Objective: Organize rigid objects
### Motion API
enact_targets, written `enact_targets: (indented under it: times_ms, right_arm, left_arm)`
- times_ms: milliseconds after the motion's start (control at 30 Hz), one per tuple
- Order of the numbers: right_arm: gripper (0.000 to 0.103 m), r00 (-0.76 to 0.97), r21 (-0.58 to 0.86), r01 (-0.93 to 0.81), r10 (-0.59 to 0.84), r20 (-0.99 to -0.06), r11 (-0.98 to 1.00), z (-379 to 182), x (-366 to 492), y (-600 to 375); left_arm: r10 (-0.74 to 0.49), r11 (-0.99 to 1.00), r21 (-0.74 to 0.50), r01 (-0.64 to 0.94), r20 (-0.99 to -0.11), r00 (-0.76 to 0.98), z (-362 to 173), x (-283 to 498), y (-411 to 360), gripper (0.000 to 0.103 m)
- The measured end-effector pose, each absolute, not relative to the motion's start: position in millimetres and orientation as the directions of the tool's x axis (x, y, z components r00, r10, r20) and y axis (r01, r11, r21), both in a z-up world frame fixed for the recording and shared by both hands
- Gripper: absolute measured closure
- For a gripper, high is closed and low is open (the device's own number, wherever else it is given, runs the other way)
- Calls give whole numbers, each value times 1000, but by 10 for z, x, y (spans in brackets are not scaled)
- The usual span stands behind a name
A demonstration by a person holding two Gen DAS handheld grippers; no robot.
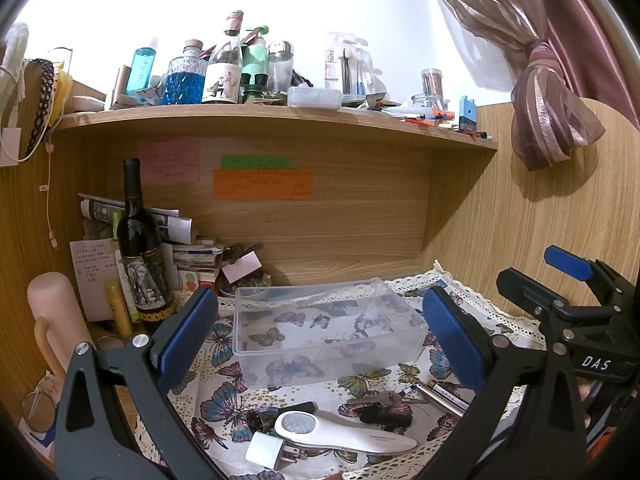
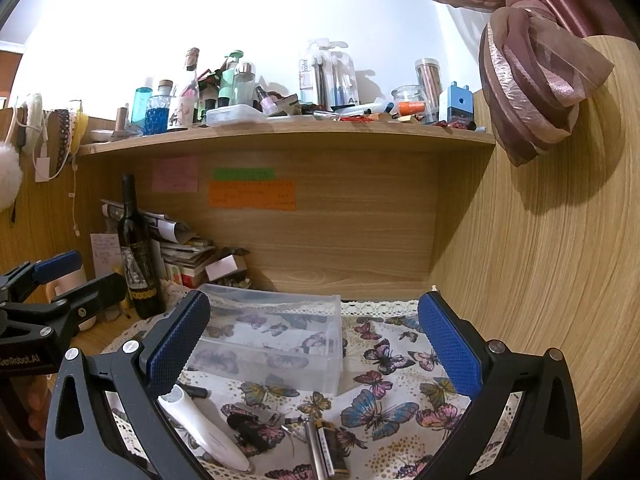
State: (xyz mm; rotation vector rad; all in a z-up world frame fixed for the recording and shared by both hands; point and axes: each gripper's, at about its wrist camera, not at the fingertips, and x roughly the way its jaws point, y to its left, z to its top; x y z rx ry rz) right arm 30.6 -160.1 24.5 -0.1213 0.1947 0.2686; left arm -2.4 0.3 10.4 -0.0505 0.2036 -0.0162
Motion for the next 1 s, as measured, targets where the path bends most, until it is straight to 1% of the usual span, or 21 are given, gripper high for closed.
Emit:
enact_targets:
  times_ms: [367,567,633,700,767,800,867,900,933,967,1000]
  right_arm:
    - [0,946,-100,-276,252,-202,956,292,292,-1612]
    - [0,933,-96,-298,268,-240,950,287,326,-1612]
    - [0,934,-99,-299,270,-232,949,264,342,-1623]
    - [0,934,-89,-302,276,-226,949,239,363,-1642]
    - [1,931,-37,-296,279,-234,955,217,389,-1678]
    - [2,931,-17,-291,279,-236,957,201,407,-1695]
    - [10,926,18,-283,278,-256,959,159,466,-1728]
    - [13,921,17,-284,277,-275,959,133,505,-1743]
    - [18,914,25,-281,276,-298,959,108,555,-1757]
    - [22,913,21,-280,273,-303,960,88,584,-1761]
    - [23,908,20,-278,269,-322,960,61,622,-1773]
  left_arm:
    - [-39,998,-53,28,-211,977,96,-12,-29,0]
    - [-46,998,-58,35,-203,978,84,-21,-21,0]
    - [-48,997,-68,35,-200,979,83,-18,10,0]
    - [-50,996,-80,35,-201,978,80,-9,53,0]
    - [-44,995,-94,24,-210,977,65,10,114,1]
    - [-36,995,-97,15,-217,976,58,24,141,7]
    - [-17,995,-101,-9,-249,968,20,75,213,16]
    - [-11,994,-107,-19,-268,963,-6,107,258,19]
    - [-11,993,-117,-24,-285,958,-39,133,306,19]
    - [-11,991,-131,-30,-306,952,-76,164,358,19]
    - [-10,989,-144,-39,-327,945,-121,194,409,20]
